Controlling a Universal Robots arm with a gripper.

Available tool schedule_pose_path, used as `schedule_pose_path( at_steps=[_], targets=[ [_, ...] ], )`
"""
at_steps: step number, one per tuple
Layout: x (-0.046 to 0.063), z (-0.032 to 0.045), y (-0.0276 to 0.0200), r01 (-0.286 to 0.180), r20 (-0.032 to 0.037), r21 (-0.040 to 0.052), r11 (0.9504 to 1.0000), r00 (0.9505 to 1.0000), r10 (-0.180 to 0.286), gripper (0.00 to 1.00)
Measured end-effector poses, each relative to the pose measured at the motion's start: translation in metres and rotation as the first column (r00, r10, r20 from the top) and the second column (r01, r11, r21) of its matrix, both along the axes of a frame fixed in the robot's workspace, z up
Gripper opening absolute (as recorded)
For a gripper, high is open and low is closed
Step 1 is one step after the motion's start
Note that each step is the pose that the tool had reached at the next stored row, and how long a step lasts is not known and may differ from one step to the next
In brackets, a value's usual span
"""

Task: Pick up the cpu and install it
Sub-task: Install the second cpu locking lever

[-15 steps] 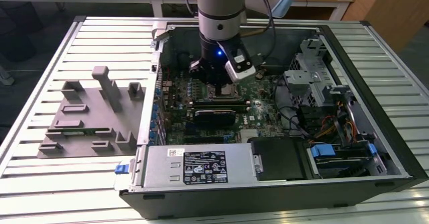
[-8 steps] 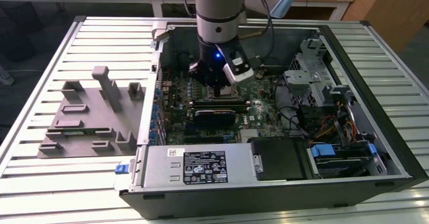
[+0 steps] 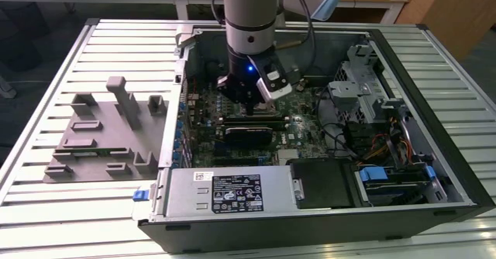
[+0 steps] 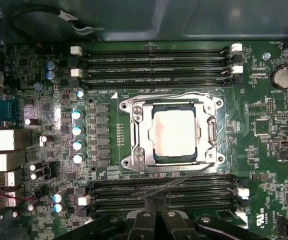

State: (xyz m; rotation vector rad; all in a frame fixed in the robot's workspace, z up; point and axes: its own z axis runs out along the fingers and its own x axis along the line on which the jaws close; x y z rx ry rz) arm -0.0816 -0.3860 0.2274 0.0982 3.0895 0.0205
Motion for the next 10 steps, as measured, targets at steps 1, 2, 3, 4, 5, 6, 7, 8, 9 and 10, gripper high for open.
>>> schedule_pose_path(
  at_steps=[1,2,3,4,5,6,7,8,9,10],
  targets=[
    [-0.0007,-0.0001,-0.0008,0.000,0.0000,0.0039,1.0000,1.0000,0.000,0.11],
    [-0.0012,-0.0002,-0.0015,0.000,-0.0001,0.0082,1.0000,1.0000,0.000,0.11],
    [-0.0014,-0.0003,-0.0018,0.000,0.0000,0.0107,0.9999,1.0000,0.000,0.11],
    [-0.0014,-0.0003,-0.0018,0.000,0.0000,0.0107,0.9999,1.0000,0.000,0.11],
    [-0.0014,-0.0003,-0.0018,0.000,0.0000,0.0107,0.9999,1.0000,0.000,0.11],
    [-0.0014,-0.0003,-0.0018,0.000,-0.0001,0.0107,0.9999,1.0000,0.000,0.11],
    [-0.0014,-0.0001,-0.0019,0.000,0.0000,0.0107,0.9999,1.0000,0.000,0.11],
    [-0.0014,0.0006,-0.0019,0.000,-0.0002,0.0105,0.9999,1.0000,0.000,0.11],
    [-0.0014,0.0017,-0.0019,0.000,-0.0001,0.0105,0.9999,1.0000,0.000,0.11],
    [-0.0014,0.0032,-0.0019,0.000,-0.0001,0.0106,0.9999,1.0000,0.000,0.11]
  ],
)
